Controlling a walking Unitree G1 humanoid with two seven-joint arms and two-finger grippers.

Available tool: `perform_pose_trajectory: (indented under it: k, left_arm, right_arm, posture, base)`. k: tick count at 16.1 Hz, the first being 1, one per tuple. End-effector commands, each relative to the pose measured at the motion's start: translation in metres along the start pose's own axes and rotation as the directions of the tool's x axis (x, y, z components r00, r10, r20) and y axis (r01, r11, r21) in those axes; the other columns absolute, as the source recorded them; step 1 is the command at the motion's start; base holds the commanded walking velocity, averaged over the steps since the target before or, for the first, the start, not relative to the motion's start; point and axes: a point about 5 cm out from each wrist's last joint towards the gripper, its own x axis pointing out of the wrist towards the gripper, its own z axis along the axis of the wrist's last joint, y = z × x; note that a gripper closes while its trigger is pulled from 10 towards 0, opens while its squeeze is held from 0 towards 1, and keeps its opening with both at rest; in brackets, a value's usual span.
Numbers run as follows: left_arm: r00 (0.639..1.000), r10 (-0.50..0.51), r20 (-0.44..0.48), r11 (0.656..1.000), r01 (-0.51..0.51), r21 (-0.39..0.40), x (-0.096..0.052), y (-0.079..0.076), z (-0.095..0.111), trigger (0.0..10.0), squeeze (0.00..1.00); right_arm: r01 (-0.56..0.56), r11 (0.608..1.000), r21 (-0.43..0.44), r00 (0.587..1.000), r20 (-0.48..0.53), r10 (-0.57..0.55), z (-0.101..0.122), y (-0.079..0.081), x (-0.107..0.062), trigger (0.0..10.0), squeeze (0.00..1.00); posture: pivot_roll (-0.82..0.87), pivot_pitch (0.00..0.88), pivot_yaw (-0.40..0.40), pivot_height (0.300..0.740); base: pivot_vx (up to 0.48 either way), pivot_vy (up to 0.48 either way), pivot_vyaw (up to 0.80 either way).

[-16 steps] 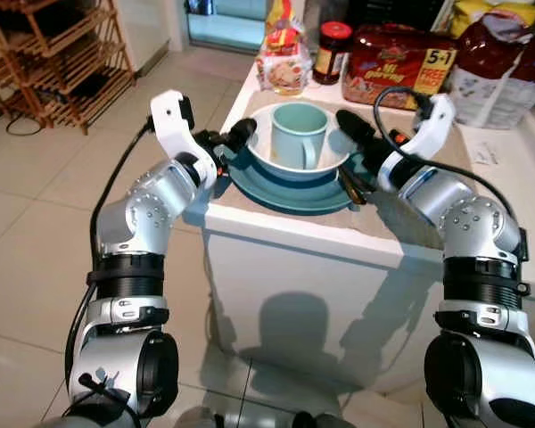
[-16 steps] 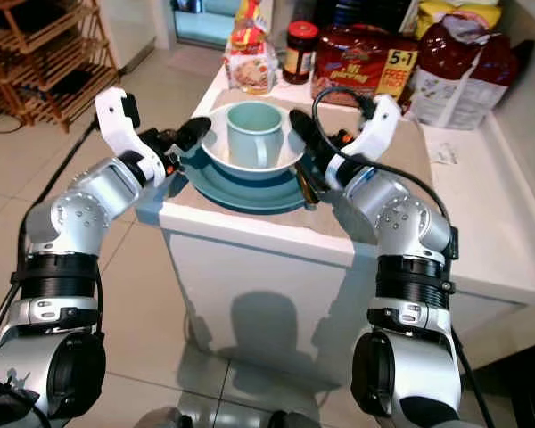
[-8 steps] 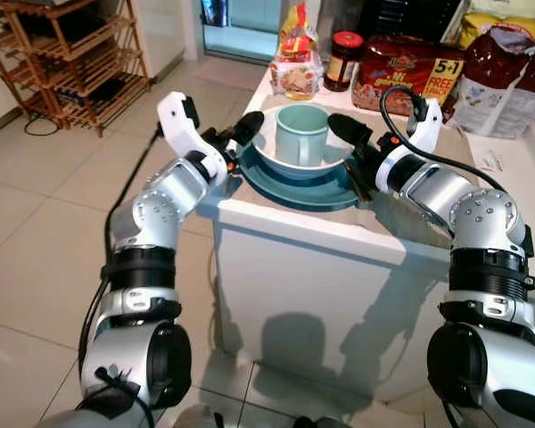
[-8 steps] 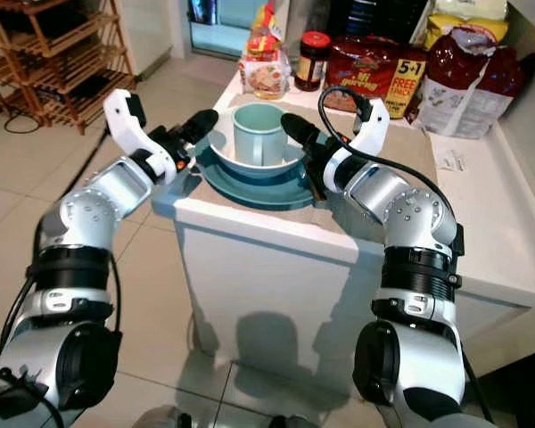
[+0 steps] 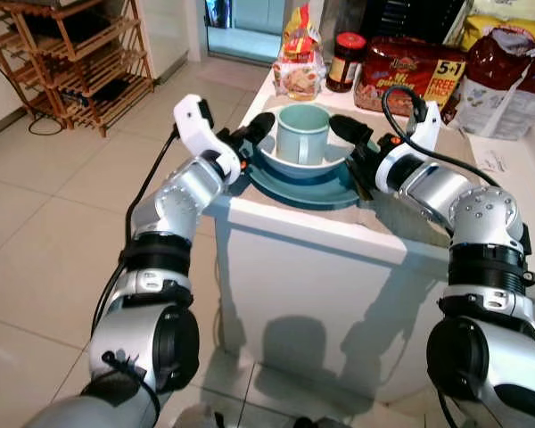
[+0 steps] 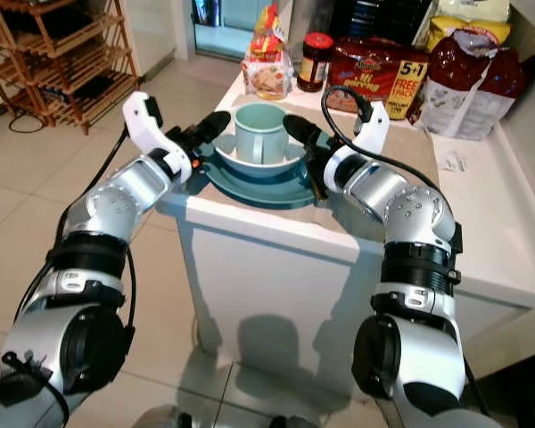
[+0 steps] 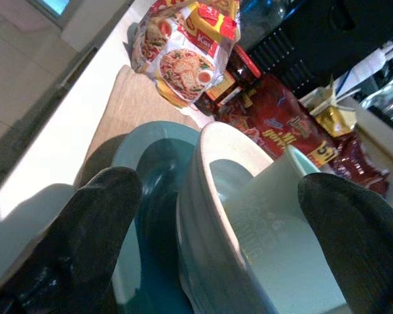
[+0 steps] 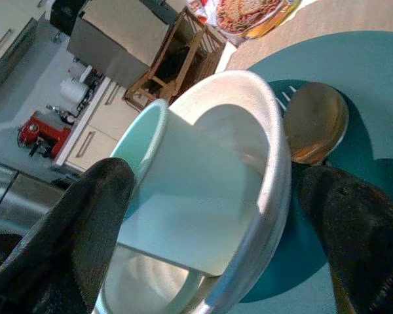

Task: Setting the table

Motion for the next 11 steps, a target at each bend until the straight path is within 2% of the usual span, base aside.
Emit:
perform_pose_trajectory:
  k: [1,5,11]
  left_arm:
    - [1.000,-0.015,-0.013,1.000,0.016,0.026,0.005,-0.006,-0.001,10.0,0.00]
    - [0.999,-0.040,-0.031,0.999,0.041,0.013,0.013,-0.010,-0.005,10.0,0.00]
    - [0.992,-0.109,-0.058,0.994,0.107,-0.038,0.022,-0.023,-0.013,10.0,0.00]
  right_arm:
    - [-0.003,1.000,0.018,0.999,0.035,0.002,0.008,0.001,-0.002,10.0,0.00]
    - [0.012,0.997,0.081,0.999,0.039,-0.015,0.003,-0.006,0.005,10.0,0.00]
    - [-0.002,0.994,0.111,1.000,0.028,-0.001,-0.003,-0.004,0.012,10.0,0.00]
  posture:
    - [0.09,0.000,-0.064,0.740]
    - [0.08,0.000,-0.047,0.740]
    - [0.07,0.011,-0.042,0.740]
  base:
    - [0.000,0.000,0.00]
    - [0.000,0.000,0.00]
    - [0.000,0.000,0.00]
